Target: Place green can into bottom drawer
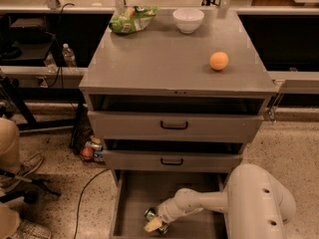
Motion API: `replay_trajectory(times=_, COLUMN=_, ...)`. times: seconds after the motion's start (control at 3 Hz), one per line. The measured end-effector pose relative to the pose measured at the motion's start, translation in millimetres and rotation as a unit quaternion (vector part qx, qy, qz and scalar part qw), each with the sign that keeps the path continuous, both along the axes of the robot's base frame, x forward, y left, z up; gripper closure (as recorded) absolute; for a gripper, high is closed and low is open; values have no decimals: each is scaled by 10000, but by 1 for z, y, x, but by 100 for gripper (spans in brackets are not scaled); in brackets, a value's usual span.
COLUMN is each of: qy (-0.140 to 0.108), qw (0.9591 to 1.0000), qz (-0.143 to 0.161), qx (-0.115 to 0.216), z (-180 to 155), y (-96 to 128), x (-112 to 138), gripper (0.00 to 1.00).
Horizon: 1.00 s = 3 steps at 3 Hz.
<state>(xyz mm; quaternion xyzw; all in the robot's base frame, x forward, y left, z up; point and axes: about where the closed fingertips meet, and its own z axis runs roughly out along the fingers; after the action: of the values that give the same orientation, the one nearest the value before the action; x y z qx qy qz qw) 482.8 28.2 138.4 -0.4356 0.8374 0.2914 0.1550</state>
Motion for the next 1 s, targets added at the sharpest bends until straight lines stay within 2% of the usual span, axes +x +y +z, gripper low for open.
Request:
replay_trajectory(times=0.33, qy=-44, qw=10000, qz=24, qx=50, z=8, y=2, x=2, gripper=0)
replay_trajectory(times=0.67, qy=-100, qw=9993, qz=-86, qx=347, z=30, y=-10, x=18, gripper=0)
replay_trajectory(times=1.0, qy=-124, qw=9953, qz=-351, qx=893, z=65, y=-65, x=42, gripper=0)
